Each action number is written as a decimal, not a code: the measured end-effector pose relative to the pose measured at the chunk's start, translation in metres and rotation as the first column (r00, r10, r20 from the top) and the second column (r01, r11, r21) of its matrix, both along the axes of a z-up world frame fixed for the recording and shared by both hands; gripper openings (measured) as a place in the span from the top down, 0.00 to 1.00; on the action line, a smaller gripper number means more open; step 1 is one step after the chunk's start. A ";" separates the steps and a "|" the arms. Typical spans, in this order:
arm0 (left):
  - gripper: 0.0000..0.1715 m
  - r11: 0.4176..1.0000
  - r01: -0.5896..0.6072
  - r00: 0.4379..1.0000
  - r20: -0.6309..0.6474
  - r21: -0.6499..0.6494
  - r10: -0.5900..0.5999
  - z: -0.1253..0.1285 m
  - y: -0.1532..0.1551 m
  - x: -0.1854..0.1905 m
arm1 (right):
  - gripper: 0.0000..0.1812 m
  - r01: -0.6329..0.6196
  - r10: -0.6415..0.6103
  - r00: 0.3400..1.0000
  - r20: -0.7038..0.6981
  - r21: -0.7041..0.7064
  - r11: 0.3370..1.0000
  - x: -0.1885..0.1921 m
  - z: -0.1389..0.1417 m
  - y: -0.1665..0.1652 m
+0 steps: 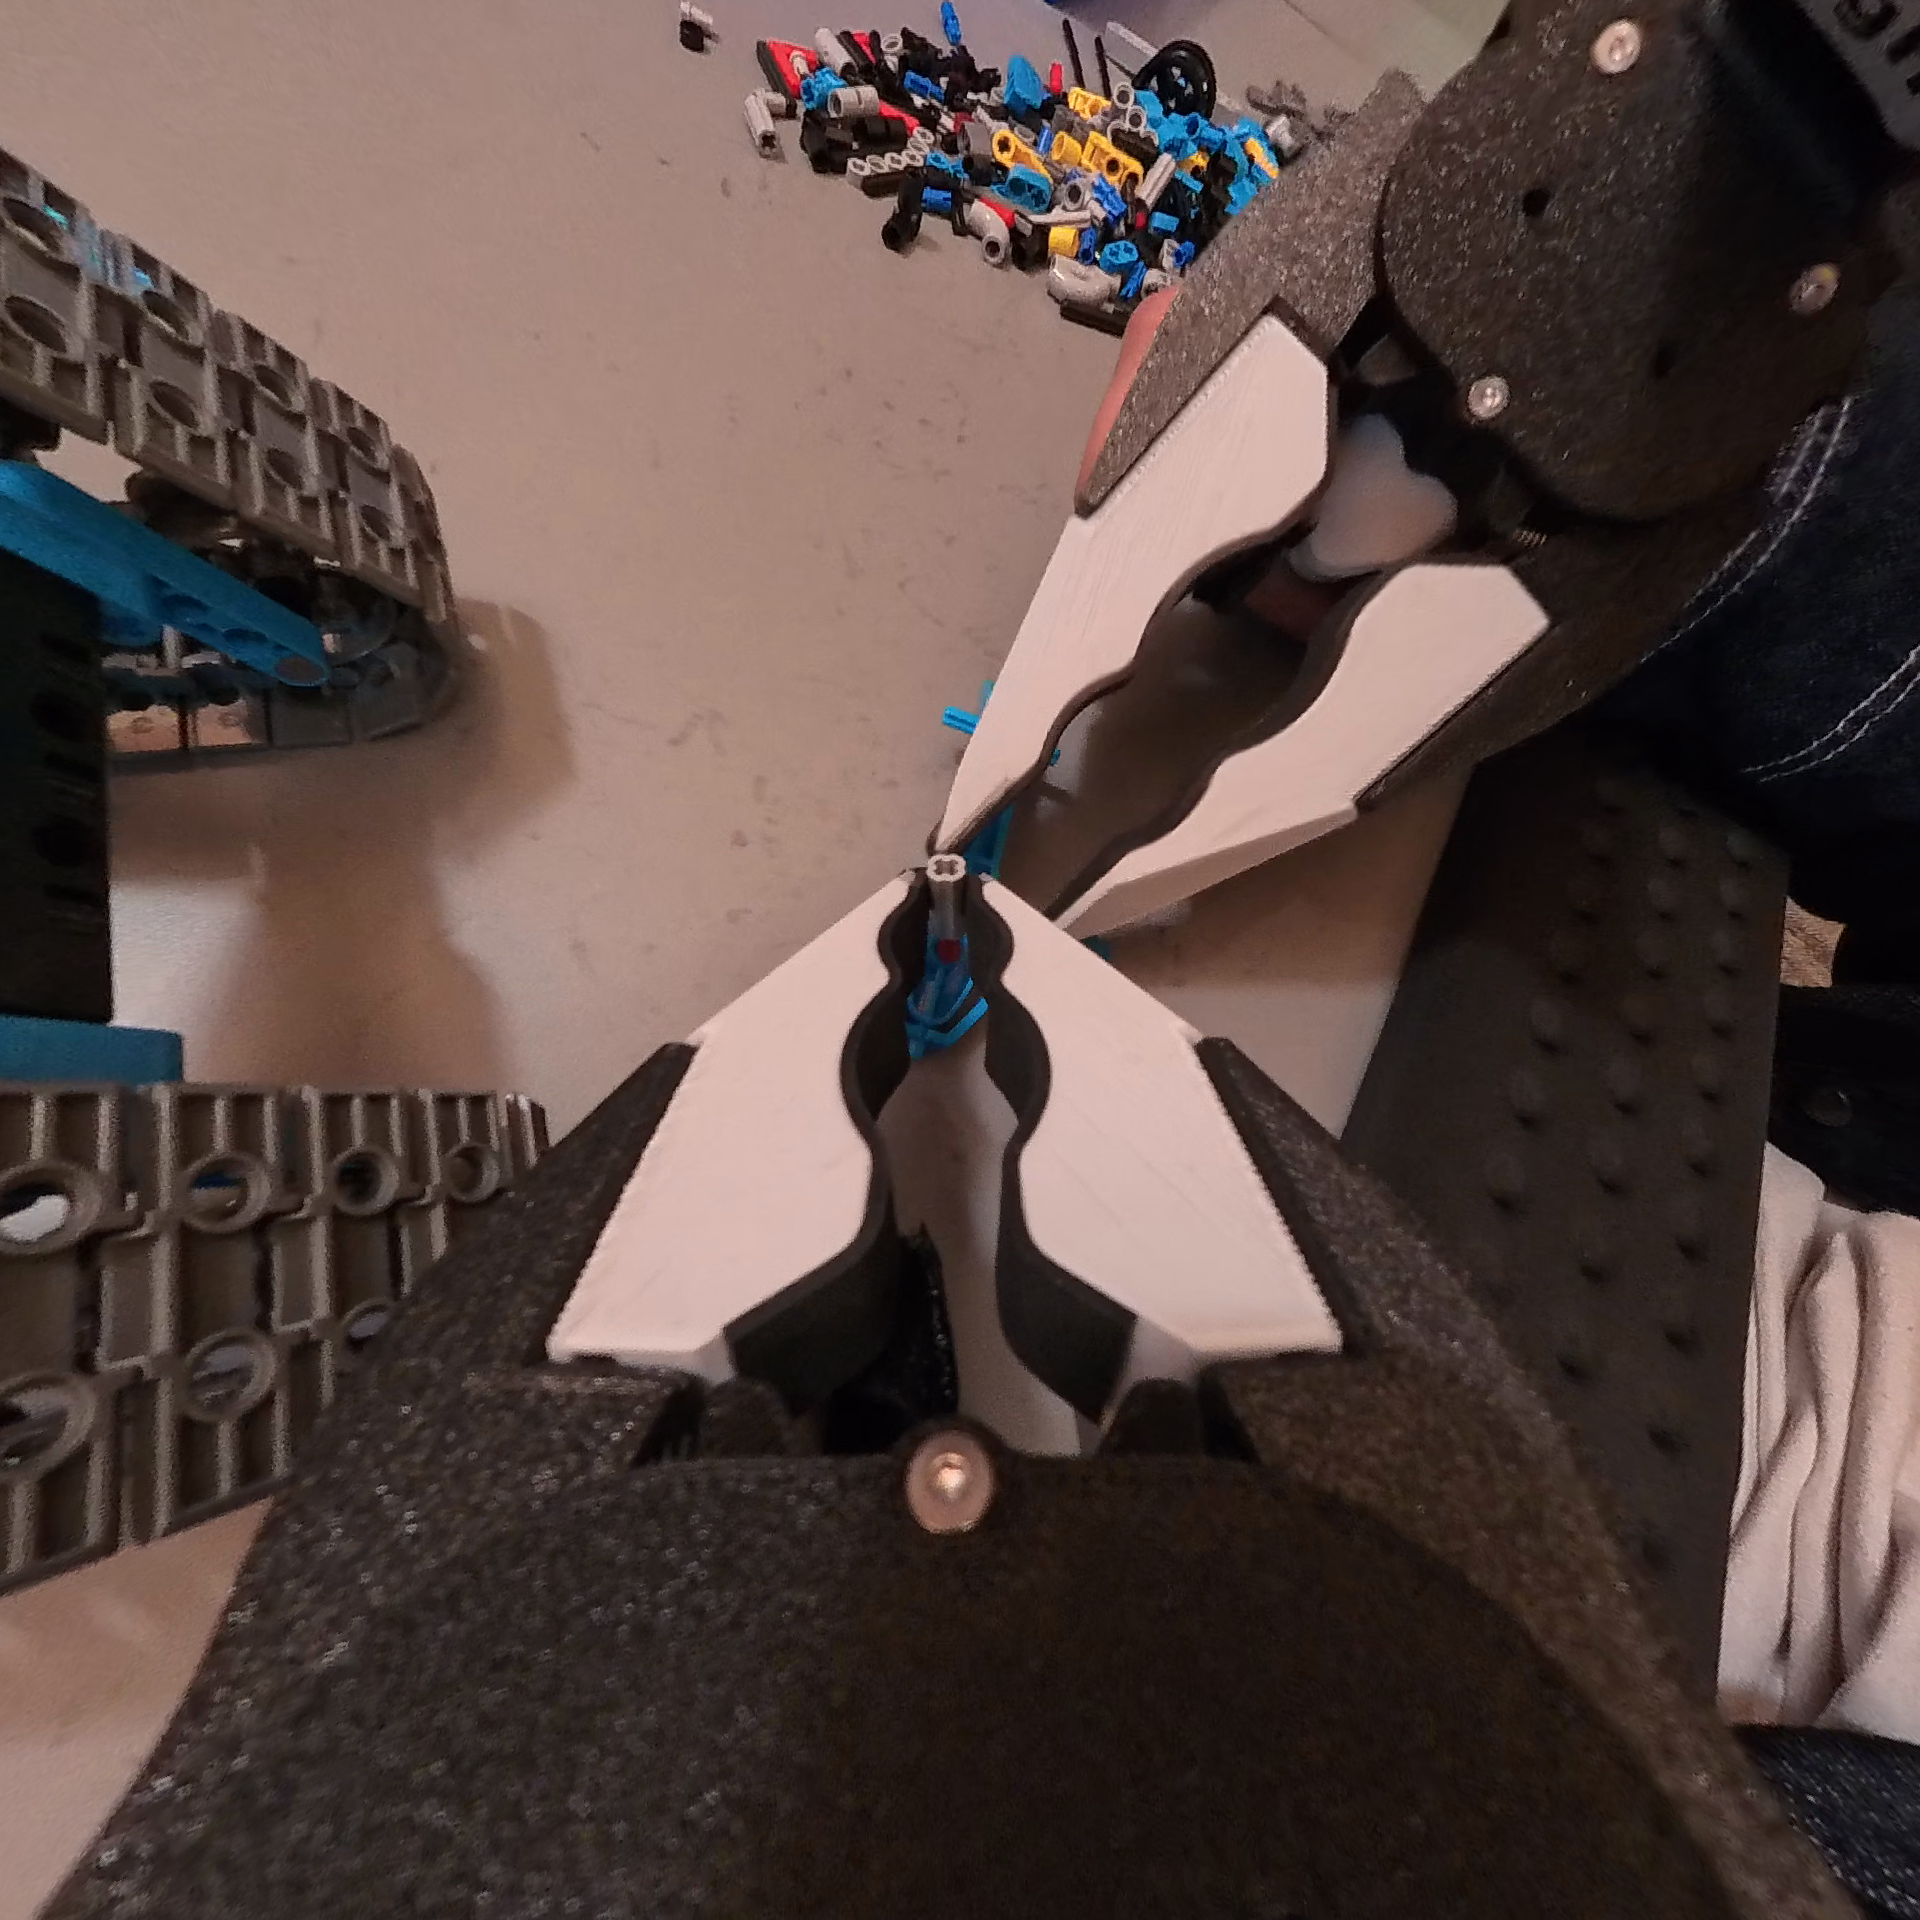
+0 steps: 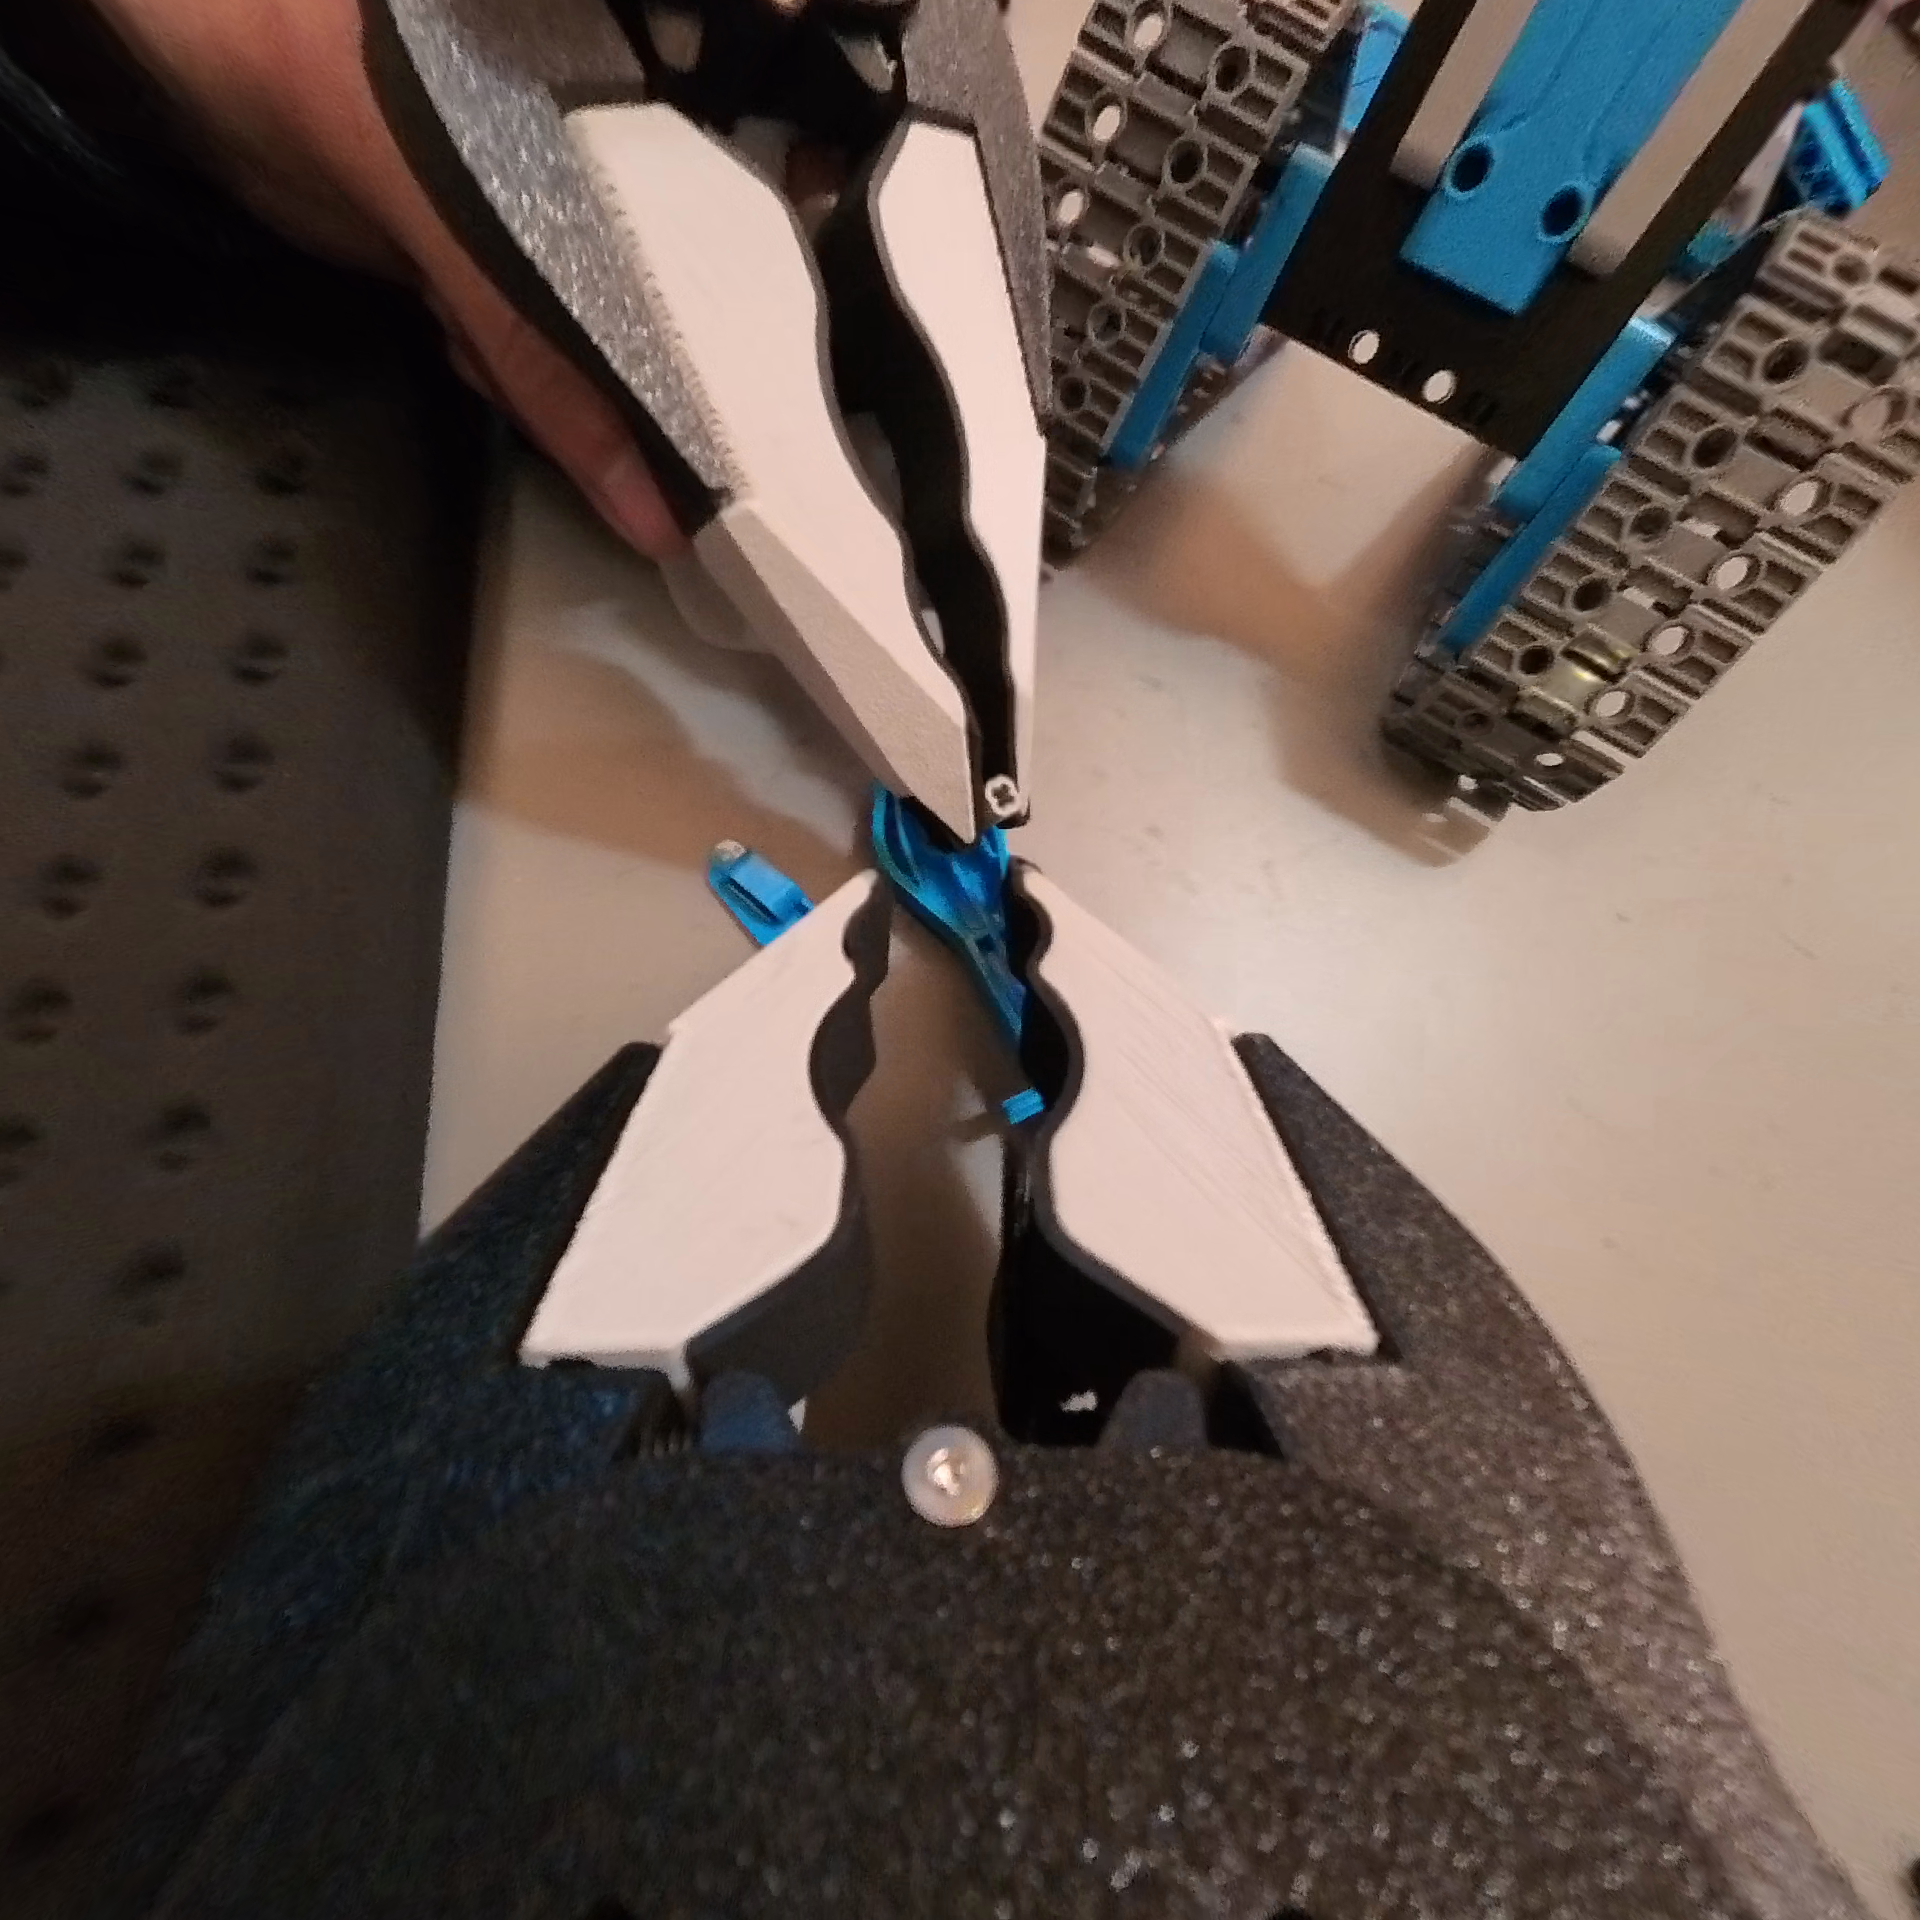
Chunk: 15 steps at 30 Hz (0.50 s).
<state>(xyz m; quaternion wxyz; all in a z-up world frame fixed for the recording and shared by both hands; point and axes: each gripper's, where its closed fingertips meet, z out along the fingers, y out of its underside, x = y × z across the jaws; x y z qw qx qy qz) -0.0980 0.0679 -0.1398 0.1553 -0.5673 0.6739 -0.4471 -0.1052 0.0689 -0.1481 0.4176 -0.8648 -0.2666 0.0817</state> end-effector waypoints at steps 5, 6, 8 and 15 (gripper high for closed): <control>0.97 0.997 0.011 0.998 0.064 0.079 -0.016 0.006 -0.002 0.000 | 0.88 0.043 -0.044 0.962 -0.269 -0.011 0.999 0.001 0.024 0.002; 0.97 0.988 -0.006 0.992 0.127 0.152 -0.013 0.012 0.000 0.001 | 0.88 0.055 -0.061 0.936 -0.347 -0.026 0.998 0.002 0.030 0.002; 0.97 0.948 -0.030 0.970 0.239 0.317 -0.049 0.022 0.001 0.003 | 0.88 0.054 -0.074 0.863 -0.500 -0.056 0.997 0.003 0.041 0.002; 0.97 0.839 -0.060 0.965 0.246 0.541 -0.090 0.017 0.000 0.006 | 0.94 0.086 -0.121 0.835 -0.537 -0.090 0.992 0.002 0.038 0.008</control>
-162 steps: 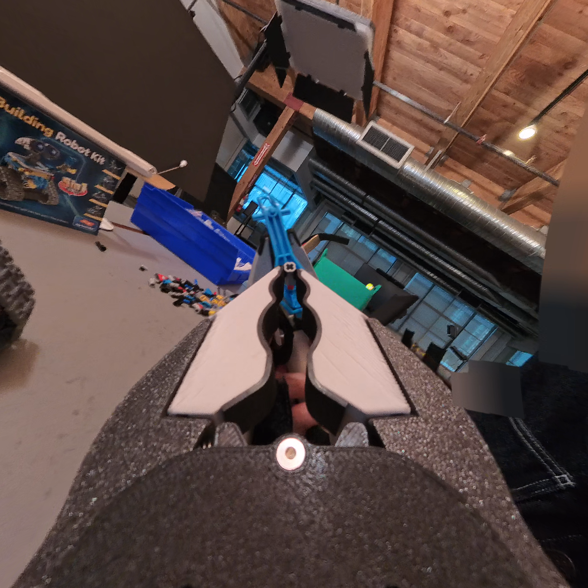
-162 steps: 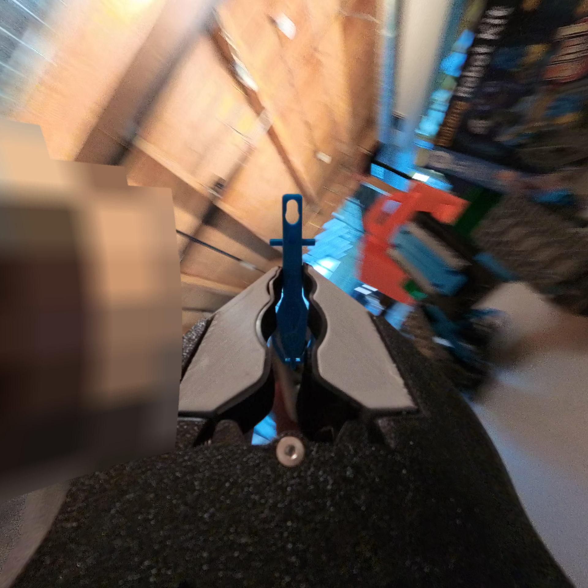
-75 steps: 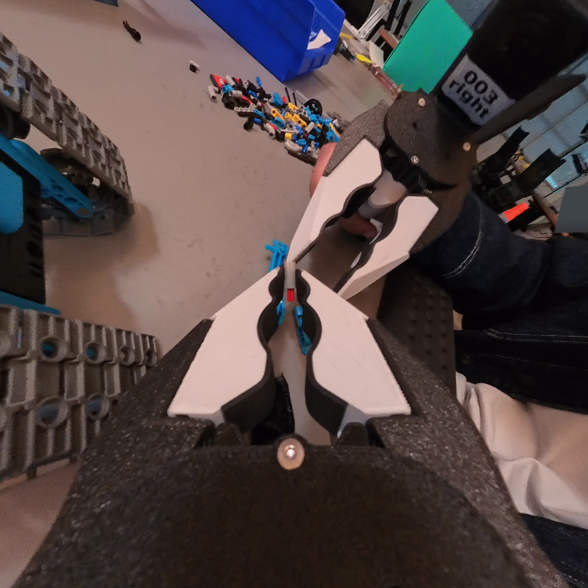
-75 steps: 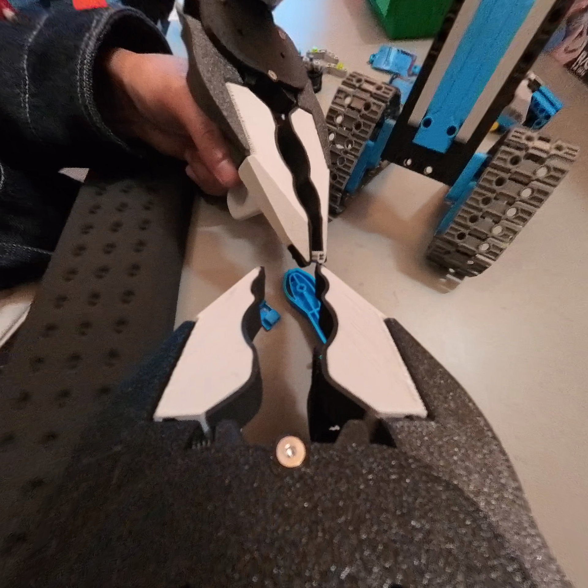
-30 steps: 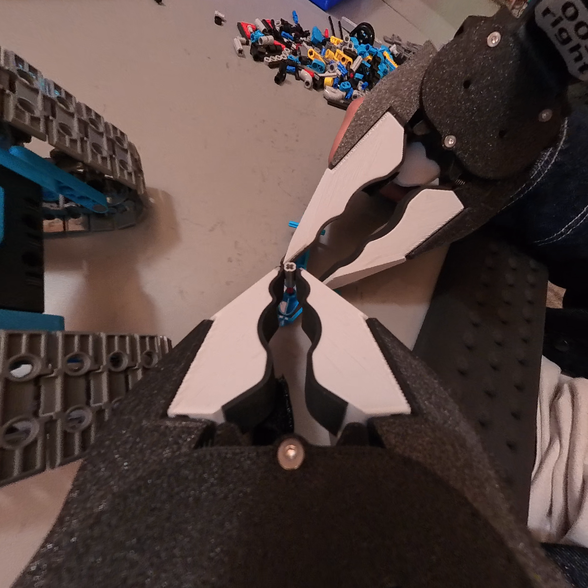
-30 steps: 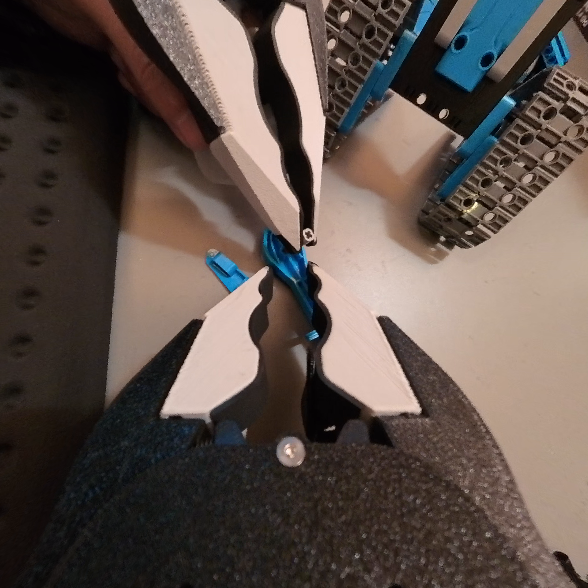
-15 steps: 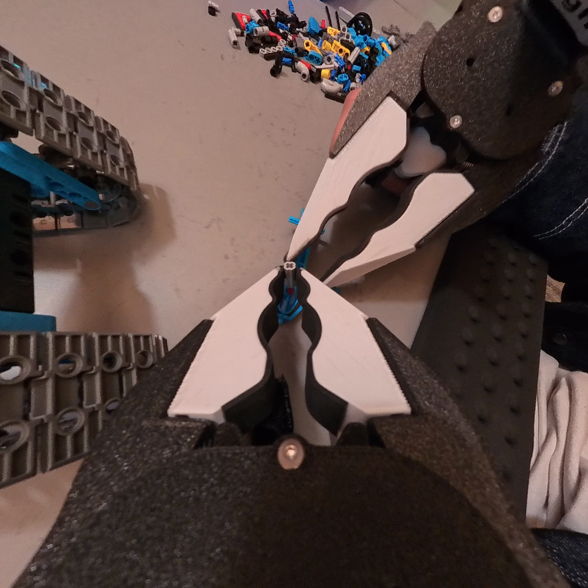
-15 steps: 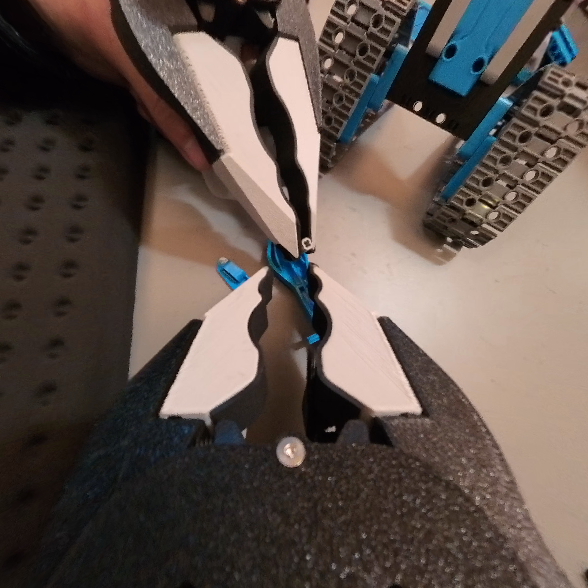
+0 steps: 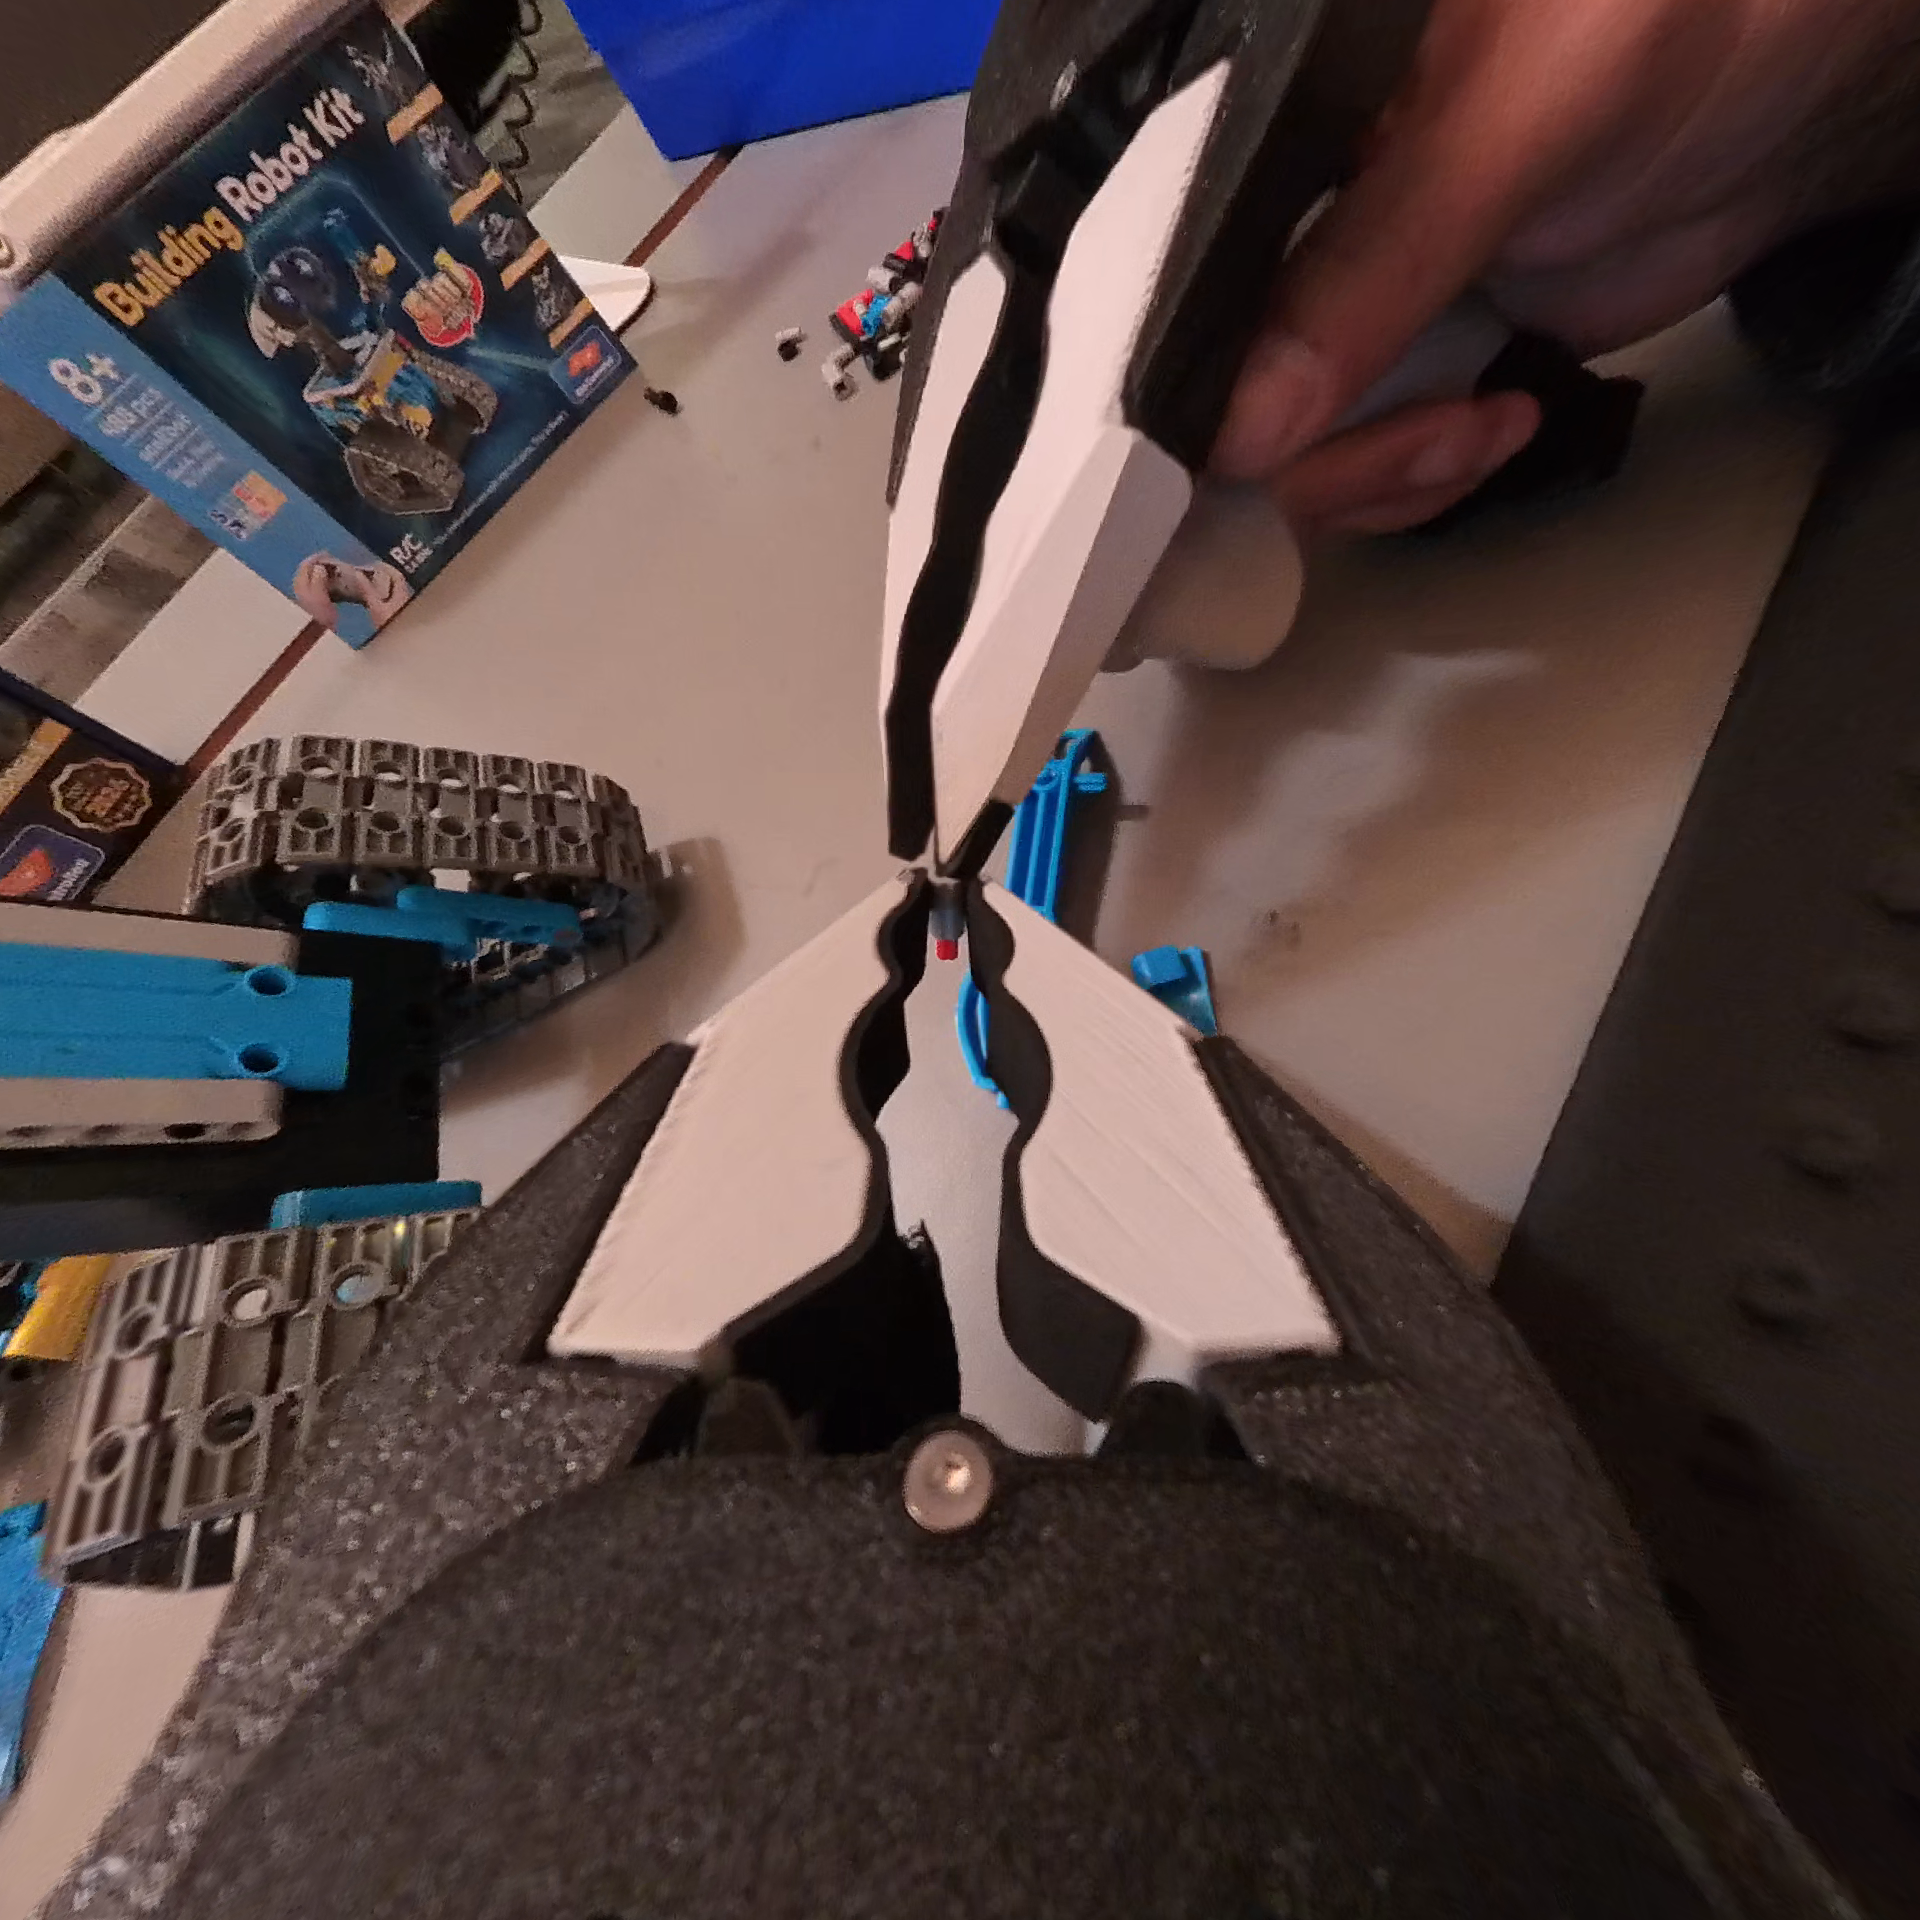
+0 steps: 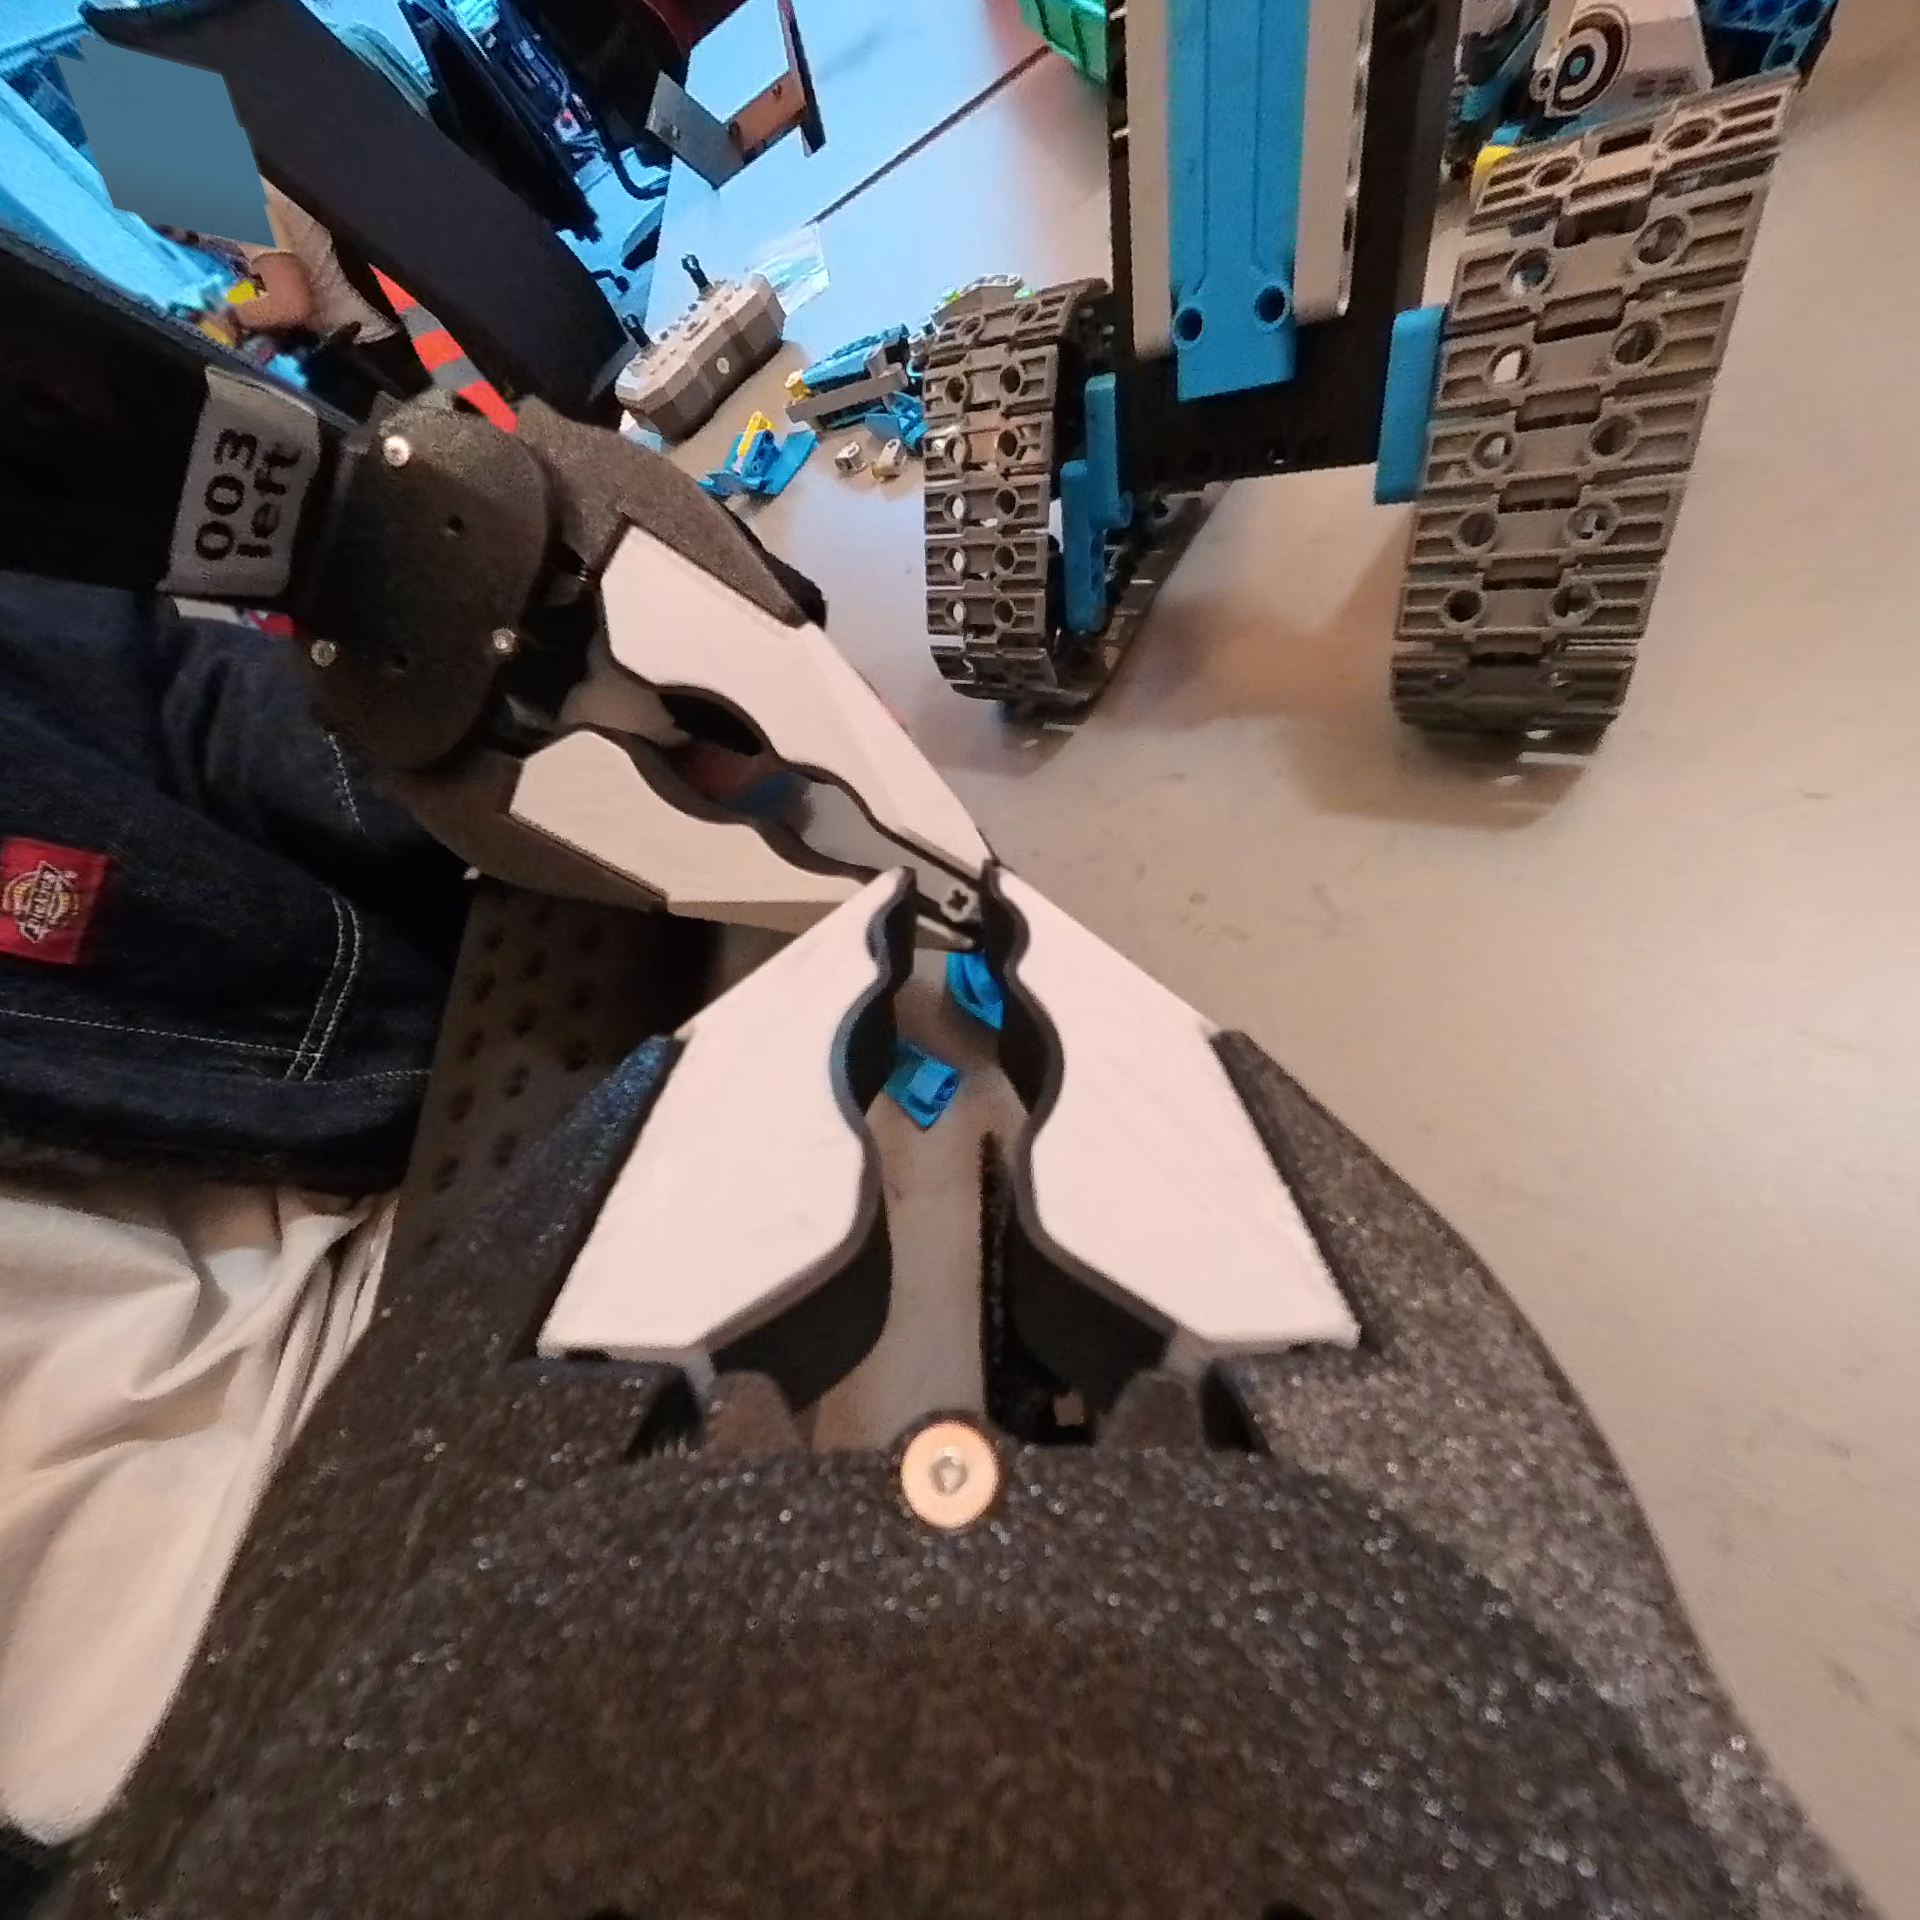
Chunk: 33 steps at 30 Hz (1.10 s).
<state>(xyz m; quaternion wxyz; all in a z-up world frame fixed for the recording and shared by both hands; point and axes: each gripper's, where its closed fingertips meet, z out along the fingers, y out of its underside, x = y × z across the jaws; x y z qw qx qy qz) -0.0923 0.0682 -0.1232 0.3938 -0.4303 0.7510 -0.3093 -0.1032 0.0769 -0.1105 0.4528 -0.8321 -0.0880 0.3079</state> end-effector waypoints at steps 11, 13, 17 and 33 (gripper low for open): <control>0.97 0.941 -0.112 0.992 0.086 0.318 0.089 0.006 0.014 0.005 | 0.95 0.045 -0.067 0.960 -0.270 -0.086 0.995 0.002 0.003 0.008; 0.97 0.922 -0.124 0.990 0.103 0.366 0.093 0.007 0.014 0.005 | 0.97 0.055 -0.081 0.956 -0.282 -0.097 0.994 0.004 0.003 0.008; 0.97 0.881 -0.158 0.984 0.142 0.446 0.105 0.013 0.013 0.006 | 0.94 0.066 -0.090 0.959 -0.267 -0.098 0.993 0.003 0.002 0.008; 0.82 0.985 0.018 0.981 -0.189 -0.170 -0.051 -0.025 0.009 -0.025 | 0.98 0.010 -0.001 0.996 0.092 -0.097 0.995 0.015 -0.007 -0.024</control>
